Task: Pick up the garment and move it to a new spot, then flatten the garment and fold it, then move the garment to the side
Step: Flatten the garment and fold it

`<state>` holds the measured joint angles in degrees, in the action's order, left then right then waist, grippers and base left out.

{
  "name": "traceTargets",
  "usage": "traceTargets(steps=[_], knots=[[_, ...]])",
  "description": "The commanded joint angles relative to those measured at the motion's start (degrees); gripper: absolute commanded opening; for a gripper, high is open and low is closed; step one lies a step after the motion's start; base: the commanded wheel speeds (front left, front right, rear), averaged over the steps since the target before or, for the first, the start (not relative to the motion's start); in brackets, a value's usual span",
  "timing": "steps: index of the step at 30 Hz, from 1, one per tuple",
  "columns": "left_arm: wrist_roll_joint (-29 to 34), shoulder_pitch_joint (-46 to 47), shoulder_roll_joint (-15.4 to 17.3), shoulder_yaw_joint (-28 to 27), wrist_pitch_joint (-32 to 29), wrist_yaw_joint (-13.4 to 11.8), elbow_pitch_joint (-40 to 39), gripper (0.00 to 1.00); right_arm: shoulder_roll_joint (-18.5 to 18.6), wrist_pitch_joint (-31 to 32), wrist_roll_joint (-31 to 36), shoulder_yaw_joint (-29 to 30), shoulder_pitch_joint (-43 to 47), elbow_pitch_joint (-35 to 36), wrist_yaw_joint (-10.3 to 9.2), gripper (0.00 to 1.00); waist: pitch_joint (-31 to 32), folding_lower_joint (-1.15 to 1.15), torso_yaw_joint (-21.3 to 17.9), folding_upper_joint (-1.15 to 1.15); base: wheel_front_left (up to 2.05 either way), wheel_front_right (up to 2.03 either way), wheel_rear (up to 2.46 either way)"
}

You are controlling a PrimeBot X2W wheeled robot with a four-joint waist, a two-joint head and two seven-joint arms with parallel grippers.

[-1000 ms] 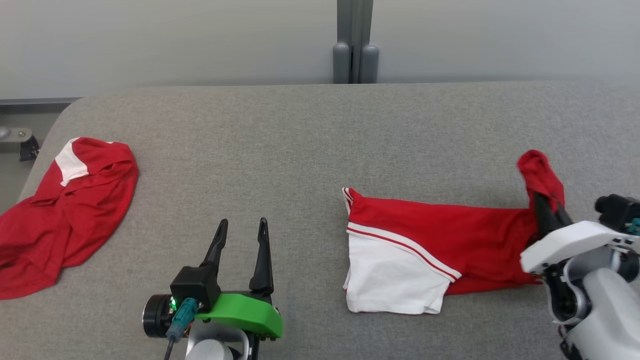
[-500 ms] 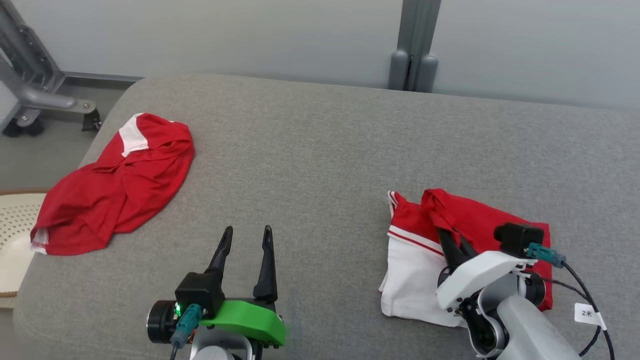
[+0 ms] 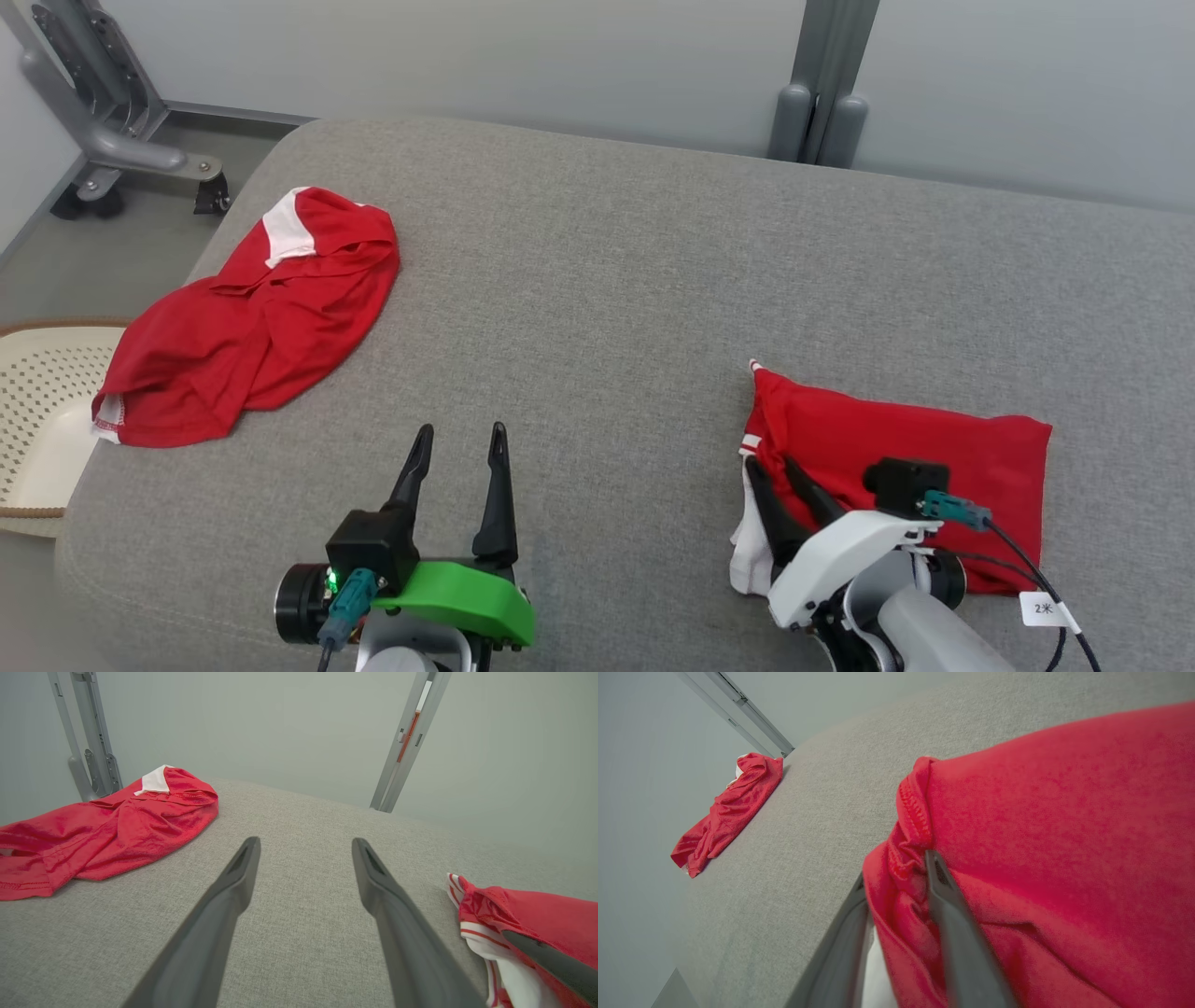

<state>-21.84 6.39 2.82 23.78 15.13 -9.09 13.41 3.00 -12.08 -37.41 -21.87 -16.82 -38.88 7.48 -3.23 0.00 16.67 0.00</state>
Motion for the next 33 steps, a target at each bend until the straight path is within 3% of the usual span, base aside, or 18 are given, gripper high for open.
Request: traceTargets(steps=[1, 6, 9, 16, 22, 27, 33], knots=[[-0.4, -0.7, 0.2, -0.1, 0.0, -0.1, 0.2, 1.00, -0.1, 0.3, -1.2, -1.8, -0.6, 0.5, 0.02, 1.00, 0.3, 0.00, -0.5, 0.00, 0.00, 0.00, 0.00], [-0.4, -0.9, 0.2, -0.8, 0.0, 0.1, 0.6, 1.00, 0.0, 0.9, -5.7, -7.9, -1.1, 3.8, 0.01, 1.00, 1.4, 0.00, -2.5, 0.00, 0.00, 0.00, 0.00], [-0.2, -0.8, 0.2, -1.3, 0.0, 0.4, 0.6, 1.00, 0.0, 0.7, -6.0, -8.2, -1.9, 5.7, 0.01, 1.00, 2.2, 0.00, -4.3, 0.00, 0.00, 0.00, 0.00], [0.1, -0.1, 0.2, -2.5, 0.0, 0.7, -0.6, 1.00, 6.7, 0.7, -1.8, -1.8, -2.9, 10.2, 0.01, 1.00, 3.4, 0.00, -9.2, 0.00, 0.00, 0.00, 0.00], [0.4, 1.2, 0.2, -4.0, 0.0, -0.8, -4.0, 1.00, 15.8, -0.6, 4.7, 4.7, -0.5, 15.2, 0.01, 1.00, 3.1, 0.00, -12.8, 0.00, 0.00, 0.00, 0.00], [1.1, 1.0, 0.2, -5.1, 0.0, -1.9, -6.6, 1.00, 19.1, -2.3, 7.8, 10.0, 2.4, 19.6, 0.01, 1.00, 2.4, 0.00, -14.7, 0.00, 0.00, 0.00, 0.00], [2.5, -0.2, 0.2, -6.1, 0.0, -2.6, -8.5, 1.00, 18.8, -3.2, 13.4, 14.9, 7.1, 27.1, 0.01, 1.00, 1.7, 0.00, -16.2, 0.00, 0.00, 0.00, 0.00]])
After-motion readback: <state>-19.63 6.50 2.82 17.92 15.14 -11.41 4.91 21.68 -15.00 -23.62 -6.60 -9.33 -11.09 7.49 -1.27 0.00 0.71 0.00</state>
